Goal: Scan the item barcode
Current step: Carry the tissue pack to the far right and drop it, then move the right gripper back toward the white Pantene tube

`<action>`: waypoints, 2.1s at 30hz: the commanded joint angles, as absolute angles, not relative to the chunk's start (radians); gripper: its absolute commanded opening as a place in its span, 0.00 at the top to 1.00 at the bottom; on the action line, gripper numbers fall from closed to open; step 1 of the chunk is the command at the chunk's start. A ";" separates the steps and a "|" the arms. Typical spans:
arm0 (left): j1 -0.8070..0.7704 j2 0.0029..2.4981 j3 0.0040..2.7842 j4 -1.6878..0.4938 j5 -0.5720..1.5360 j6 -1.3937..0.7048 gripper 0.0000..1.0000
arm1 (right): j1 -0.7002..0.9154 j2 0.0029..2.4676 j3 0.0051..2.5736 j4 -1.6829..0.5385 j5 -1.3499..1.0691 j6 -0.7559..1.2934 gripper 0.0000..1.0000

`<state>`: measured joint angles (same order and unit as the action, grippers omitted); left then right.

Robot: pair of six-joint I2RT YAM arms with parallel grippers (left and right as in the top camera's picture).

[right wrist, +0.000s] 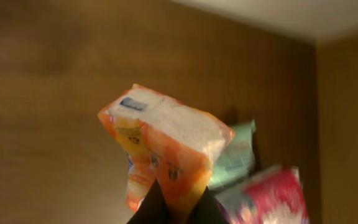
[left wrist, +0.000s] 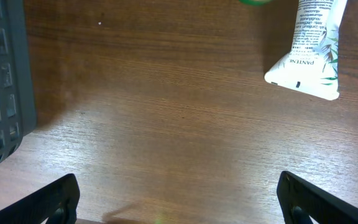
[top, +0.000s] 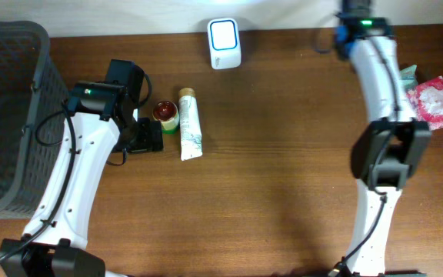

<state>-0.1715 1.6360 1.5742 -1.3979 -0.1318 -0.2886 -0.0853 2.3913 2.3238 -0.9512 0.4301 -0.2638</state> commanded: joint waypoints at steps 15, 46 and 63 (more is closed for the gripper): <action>-0.169 1.621 1.571 -1.399 -0.139 -0.299 0.01 | -0.347 2.255 2.207 -0.972 0.138 0.090 0.01; -0.169 1.621 1.571 -1.399 -0.139 -0.299 0.01 | 0.033 1.942 2.104 -1.424 -0.486 0.091 0.01; -0.169 1.621 1.571 -1.262 0.073 -0.284 0.01 | 0.204 1.943 1.895 -1.353 -0.487 0.084 0.01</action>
